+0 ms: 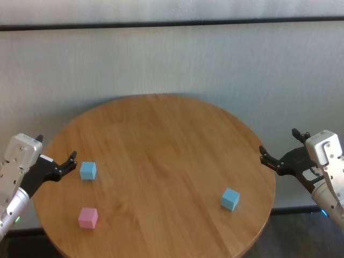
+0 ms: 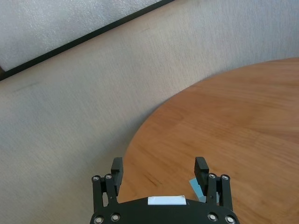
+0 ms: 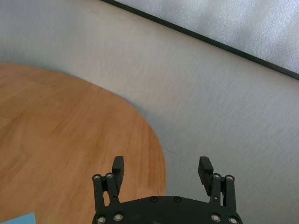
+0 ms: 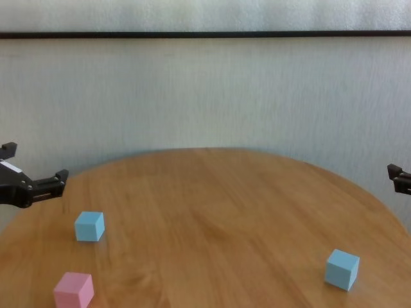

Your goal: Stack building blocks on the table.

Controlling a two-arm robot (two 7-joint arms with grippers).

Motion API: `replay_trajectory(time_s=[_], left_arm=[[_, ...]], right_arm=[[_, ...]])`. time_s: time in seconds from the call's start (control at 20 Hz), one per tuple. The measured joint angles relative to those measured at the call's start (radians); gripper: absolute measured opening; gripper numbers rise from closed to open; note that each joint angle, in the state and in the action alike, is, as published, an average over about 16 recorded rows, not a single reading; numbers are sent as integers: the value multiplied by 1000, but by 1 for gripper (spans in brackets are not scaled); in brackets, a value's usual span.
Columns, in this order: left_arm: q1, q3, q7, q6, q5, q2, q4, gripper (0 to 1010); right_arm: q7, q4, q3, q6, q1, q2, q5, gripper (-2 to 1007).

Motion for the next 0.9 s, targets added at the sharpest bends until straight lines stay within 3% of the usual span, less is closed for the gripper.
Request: replay_trajectory(time_s=[0.25, 0.5, 0.75, 0.9], left_arm=[[14, -3, -17, 13, -10, 9, -27, 999], [50, -12, -67, 55, -40, 43, -102, 999], [105, -33, -128, 131, -97, 95, -212, 999], [146, -55, -149, 209, -147, 124, -288, 999]], right_arm=[[0, 0, 0, 0, 0, 0, 0, 1001], [0, 0, 0, 0, 0, 0, 0, 1001], [0, 0, 0, 0, 0, 0, 0, 1001], [0, 0, 0, 0, 0, 0, 0, 1001]])
